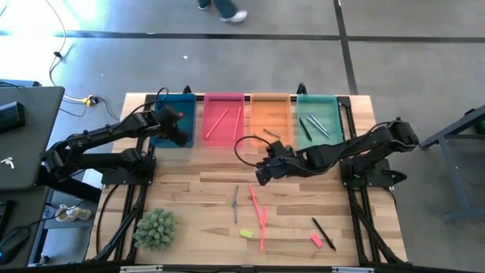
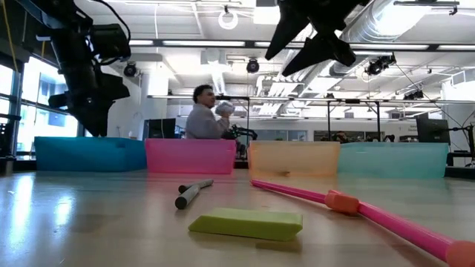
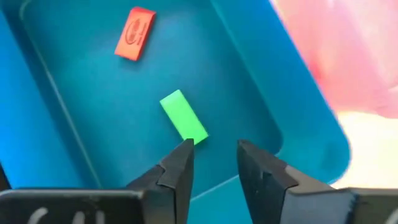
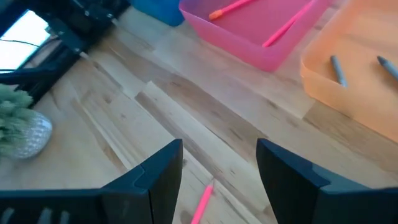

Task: Sort crayons/erasers/pens/pencils in bins
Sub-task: Put the pink pencil into the pink bin

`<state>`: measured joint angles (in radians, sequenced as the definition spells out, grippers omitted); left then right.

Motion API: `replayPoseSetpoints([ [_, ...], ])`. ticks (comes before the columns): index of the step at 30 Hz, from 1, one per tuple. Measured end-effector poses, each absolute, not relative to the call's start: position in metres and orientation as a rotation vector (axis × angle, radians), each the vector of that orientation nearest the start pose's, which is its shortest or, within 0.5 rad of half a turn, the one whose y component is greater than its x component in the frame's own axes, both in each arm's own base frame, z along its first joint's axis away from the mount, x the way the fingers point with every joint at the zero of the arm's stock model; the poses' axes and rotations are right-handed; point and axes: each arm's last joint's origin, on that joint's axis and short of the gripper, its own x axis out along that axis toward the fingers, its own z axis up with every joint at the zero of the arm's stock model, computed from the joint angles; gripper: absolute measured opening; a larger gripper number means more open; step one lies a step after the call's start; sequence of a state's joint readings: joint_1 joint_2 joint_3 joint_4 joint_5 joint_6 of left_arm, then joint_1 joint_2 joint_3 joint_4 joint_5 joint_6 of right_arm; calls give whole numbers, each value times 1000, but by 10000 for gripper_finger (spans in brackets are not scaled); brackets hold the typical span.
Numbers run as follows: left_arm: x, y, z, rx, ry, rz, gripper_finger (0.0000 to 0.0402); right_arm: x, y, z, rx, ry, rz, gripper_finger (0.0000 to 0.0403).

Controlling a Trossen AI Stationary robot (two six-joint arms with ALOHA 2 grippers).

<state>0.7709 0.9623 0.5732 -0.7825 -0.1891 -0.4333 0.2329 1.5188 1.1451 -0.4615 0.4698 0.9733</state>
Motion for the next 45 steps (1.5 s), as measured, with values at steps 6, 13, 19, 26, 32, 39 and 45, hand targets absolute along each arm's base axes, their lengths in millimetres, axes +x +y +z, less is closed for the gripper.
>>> replayPoseSetpoints([
  [6,117,118,219,-686,912,969,126,323,63,274,588,503,-481,197],
  [13,126,126,266,-601,783,912,126,328,64,290,512,469,-425,197],
  [19,131,125,293,-614,691,808,126,324,65,315,482,529,-443,197],
  [26,133,122,293,-609,708,747,126,314,75,327,539,622,-460,197],
  [32,133,122,293,-603,709,754,126,308,86,329,598,662,-449,197],
  [39,132,123,293,-668,684,788,126,309,99,321,601,710,-425,197],
  [45,134,119,292,-761,674,783,126,316,105,294,603,912,-395,197],
])
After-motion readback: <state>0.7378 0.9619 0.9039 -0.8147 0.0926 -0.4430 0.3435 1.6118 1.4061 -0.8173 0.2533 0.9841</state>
